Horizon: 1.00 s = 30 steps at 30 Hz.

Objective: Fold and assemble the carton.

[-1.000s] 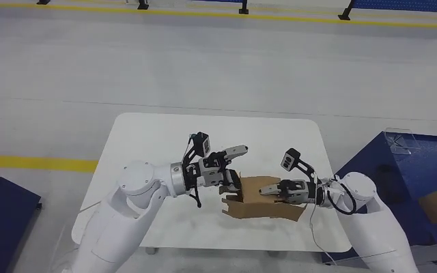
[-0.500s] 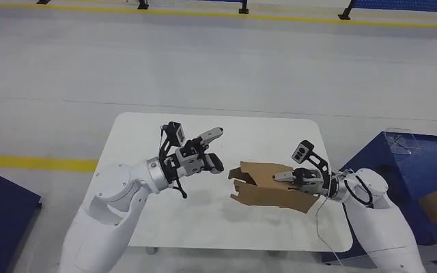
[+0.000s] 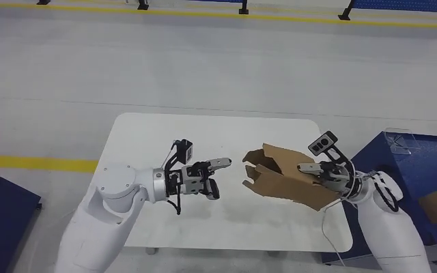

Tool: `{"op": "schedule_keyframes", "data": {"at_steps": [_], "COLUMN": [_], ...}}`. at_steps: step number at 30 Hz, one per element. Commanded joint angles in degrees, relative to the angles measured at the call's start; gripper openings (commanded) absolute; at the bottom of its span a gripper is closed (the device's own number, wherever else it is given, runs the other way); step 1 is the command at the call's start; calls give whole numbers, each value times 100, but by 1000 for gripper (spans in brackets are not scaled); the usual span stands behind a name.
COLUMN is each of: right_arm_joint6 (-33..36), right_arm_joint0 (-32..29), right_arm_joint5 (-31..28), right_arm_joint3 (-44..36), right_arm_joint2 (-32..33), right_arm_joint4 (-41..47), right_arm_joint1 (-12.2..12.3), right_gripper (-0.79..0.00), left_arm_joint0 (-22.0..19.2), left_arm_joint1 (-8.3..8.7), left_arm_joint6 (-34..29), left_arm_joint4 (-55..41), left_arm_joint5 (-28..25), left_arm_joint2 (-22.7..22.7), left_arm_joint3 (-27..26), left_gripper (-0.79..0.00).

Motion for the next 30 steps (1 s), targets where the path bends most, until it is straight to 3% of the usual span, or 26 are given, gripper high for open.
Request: {"op": "schedule_keyframes", "data": {"at_steps": [1, 16, 30], "right_arm_joint6": [-2, 22, -27], "right_arm_joint0": [-58, -272, -261], "right_arm_joint5": [49, 48, 98], "right_arm_joint3": [-88, -359, -364], "right_arm_joint2": [21, 106, 137], "right_arm_joint4": [7, -129, -28], "right_arm_joint1": [4, 26, 23], "right_gripper": [-785, -785, -785], "left_arm_joint0": [-19, -367, -504], "left_arm_joint1": [18, -21, -28], "left_arm_joint6": [-121, -30, 32], "left_arm_joint4": [105, 242, 159], "left_arm_joint5": [-90, -32, -21], "left_arm_joint2": [68, 779, 1027], "left_arm_joint3": [-25, 253, 449], "left_gripper": [0, 0, 0]}}
